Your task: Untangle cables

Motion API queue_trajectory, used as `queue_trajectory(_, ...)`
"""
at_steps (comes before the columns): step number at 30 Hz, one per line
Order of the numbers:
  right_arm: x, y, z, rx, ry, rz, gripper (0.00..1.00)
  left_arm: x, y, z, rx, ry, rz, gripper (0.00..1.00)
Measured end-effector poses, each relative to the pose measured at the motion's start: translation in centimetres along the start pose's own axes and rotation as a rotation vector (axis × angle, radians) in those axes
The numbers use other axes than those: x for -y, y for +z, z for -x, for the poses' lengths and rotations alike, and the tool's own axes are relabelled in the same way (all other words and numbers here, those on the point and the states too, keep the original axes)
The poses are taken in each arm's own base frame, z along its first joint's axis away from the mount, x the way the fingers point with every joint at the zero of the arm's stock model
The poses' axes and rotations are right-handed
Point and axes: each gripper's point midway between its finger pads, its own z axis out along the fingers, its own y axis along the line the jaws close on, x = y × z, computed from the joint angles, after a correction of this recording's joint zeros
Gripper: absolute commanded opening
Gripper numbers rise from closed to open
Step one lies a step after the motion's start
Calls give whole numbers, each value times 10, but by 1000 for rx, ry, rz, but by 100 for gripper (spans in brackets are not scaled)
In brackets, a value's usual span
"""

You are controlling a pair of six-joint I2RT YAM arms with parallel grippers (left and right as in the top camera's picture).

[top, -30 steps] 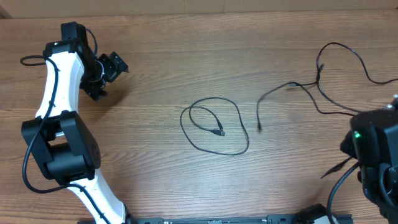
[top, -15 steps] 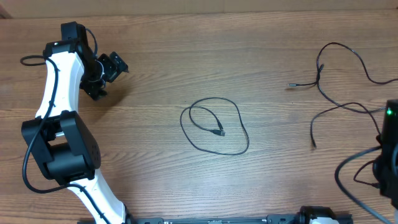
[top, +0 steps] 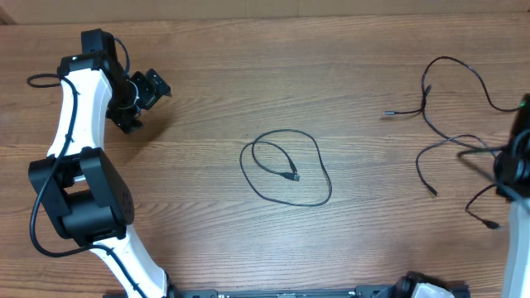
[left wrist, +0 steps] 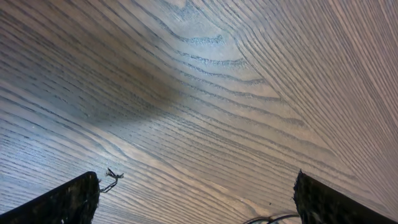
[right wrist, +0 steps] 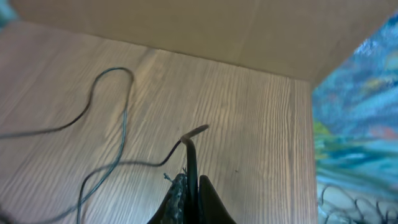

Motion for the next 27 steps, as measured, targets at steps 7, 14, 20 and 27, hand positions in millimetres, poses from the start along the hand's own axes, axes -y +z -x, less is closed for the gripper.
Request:
queue_trajectory(7,24,77,5,-79,169,-158,4,0,0,0,0,0,0,100)
queue_trajectory(14,59,142,6,-170,363,-217,44,0,0,0,0,0,0,100)
queue_trajectory(20,40,178,1,-245,375,-97,100,0,0,0,0,0,0,99)
queue_trajectory(27,0,175,-8,-337,260,135,100,0,0,0,0,0,0,100)
